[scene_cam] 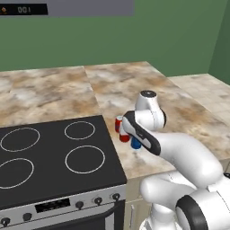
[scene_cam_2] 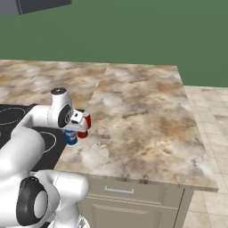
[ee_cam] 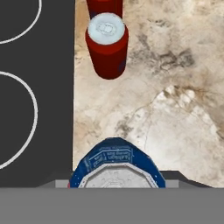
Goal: Four empty soda cans are scattered around the kitchen. Gather all the cans and cluster them next to the stove for recycling.
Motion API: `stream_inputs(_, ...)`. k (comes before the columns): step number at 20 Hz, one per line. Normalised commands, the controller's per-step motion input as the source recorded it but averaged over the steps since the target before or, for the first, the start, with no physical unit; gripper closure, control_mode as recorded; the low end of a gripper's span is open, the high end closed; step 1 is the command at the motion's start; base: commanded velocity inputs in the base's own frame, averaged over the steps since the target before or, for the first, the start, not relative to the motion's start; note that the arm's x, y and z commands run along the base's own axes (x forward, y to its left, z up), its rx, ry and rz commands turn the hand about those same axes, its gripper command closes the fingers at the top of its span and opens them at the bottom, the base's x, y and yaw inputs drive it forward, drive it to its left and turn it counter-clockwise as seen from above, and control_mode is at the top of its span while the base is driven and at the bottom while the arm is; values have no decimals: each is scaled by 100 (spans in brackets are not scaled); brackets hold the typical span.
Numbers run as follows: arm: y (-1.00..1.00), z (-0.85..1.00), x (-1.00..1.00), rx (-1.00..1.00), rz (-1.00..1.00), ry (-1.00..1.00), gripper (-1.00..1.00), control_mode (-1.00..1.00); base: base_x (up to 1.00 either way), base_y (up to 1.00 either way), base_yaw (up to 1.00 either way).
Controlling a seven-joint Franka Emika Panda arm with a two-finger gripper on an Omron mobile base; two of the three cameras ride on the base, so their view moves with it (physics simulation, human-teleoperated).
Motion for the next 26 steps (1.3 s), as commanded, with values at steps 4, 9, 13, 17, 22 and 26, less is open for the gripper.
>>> stream_inputs(4, 1, -27, 23, -1, -5, -3, 100, -100, 0, 0, 0)
stream_inputs(9, 4, -19, 24, 0, -2, 0, 100, -100, 0, 0, 0)
stream_inputs(13, 0, -8, 28, 0, 0, 0, 100, -100, 0, 0, 0)
stream_inputs(17, 0, -8, 26, 0, 0, -2, 100, -100, 0, 0, 0)
stream_inputs(22, 0, -10, 10, 0, 0, 0, 100, -100, 0, 0, 0)
stream_inputs(26, 0, -14, 0, 1, 0, 0, 100, -100, 0, 0, 0)
